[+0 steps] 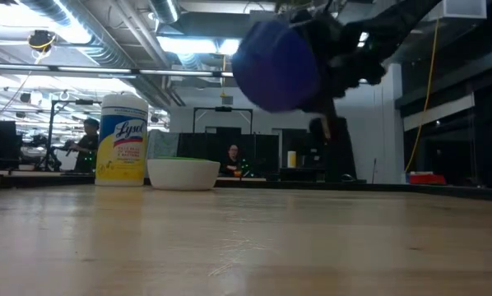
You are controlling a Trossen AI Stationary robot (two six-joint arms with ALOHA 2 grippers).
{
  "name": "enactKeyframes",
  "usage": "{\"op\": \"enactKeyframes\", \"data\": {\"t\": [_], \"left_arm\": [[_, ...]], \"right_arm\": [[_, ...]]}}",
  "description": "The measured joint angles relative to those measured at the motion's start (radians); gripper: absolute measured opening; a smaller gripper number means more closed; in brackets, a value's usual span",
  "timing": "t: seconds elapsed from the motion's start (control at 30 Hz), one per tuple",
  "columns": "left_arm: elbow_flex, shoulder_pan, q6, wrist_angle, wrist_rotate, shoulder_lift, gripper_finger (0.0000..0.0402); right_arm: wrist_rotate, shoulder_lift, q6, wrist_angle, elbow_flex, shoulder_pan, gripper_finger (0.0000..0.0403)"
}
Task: Nest bowls inside each other
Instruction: Stack the dark blue bowl on top of the green bowl
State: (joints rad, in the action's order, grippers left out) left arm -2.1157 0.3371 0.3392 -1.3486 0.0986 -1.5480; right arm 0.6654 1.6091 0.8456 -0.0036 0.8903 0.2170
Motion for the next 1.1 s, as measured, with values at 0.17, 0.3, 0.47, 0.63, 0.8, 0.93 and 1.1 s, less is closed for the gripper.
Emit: {"op": "enactKeyframes", "data": {"t": [0.17, 0.3, 0.47, 0.63, 0.8, 0.93, 1.1], "left_arm": [[-0.042, -0.008, 0.044, -0.063, 0.034, -0.108, 0.0002], [-0.043, -0.029, 0.076, -0.063, 0.057, -0.188, 0.0002], [-0.043, -0.06, 0.099, -0.062, 0.115, -0.266, 0.0002], [-0.043, -0.084, 0.147, -0.064, 0.109, -0.311, 0.0002], [-0.044, -0.08, 0.184, -0.08, 0.106, -0.31, 0.0002], [-0.044, -0.055, 0.219, -0.13, 0.064, -0.304, 0.0002], [-0.044, -0.037, 0.252, -0.165, 0.042, -0.31, 0.0002]], "right_arm": [[0.038, 0.041, -0.033, -0.21, 0.024, 0.018, 0.0], [-0.013, 0.058, -0.124, -0.42, 0.1, 0.079, 0.0], [-0.171, 0.057, -0.121, -0.458, 0.222, 0.181, 0.0], [-0.206, 0.075, -0.121, -0.482, 0.365, 0.264, 0.0], [-0.188, 0.134, -0.153, -0.576, 0.458, 0.289, 0.0], [-0.15, 0.181, -0.154, -0.566, 0.492, 0.275, 0.0], [-0.115, 0.242, -0.152, -0.557, 0.549, 0.242, 0.0]]}}
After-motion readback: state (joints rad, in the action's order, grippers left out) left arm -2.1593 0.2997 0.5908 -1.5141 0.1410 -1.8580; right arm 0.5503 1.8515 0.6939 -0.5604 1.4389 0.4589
